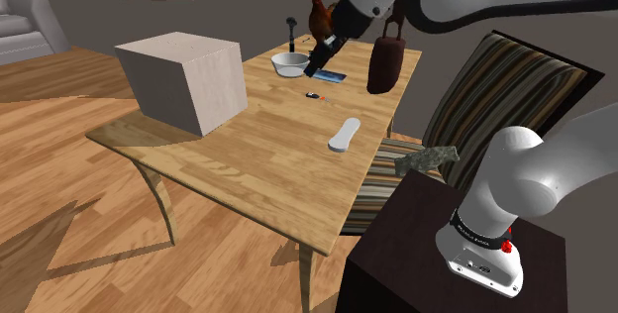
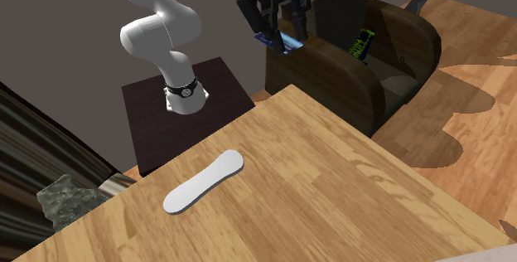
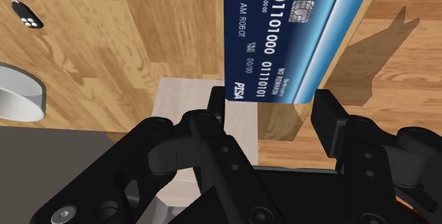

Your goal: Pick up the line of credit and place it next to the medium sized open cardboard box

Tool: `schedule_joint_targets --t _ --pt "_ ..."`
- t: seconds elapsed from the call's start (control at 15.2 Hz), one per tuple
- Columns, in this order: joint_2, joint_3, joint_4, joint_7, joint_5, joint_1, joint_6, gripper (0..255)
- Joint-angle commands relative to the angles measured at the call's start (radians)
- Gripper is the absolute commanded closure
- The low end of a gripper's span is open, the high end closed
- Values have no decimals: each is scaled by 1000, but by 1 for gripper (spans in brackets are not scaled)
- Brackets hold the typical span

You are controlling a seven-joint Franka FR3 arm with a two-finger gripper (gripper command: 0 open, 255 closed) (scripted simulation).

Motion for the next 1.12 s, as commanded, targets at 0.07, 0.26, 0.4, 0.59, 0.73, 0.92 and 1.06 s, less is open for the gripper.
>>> schedule_joint_targets --t 0.07,0.26,0.4,0.59,0.73,0.92,1.06 --pt "4 -3 43 -1 -2 -2 -40 255" --pt "11 -5 85 -1 -5 -4 -74 255" --pt "91 -3 140 -5 -13 -16 -50 255" --pt "210 1 232 -8 -29 -34 -24 255" --pt "290 5 300 -9 -42 -44 -13 255" --pt "410 11 412 -6 -64 -58 -6 255" --pt "491 15 494 -3 -81 -64 -8 255"
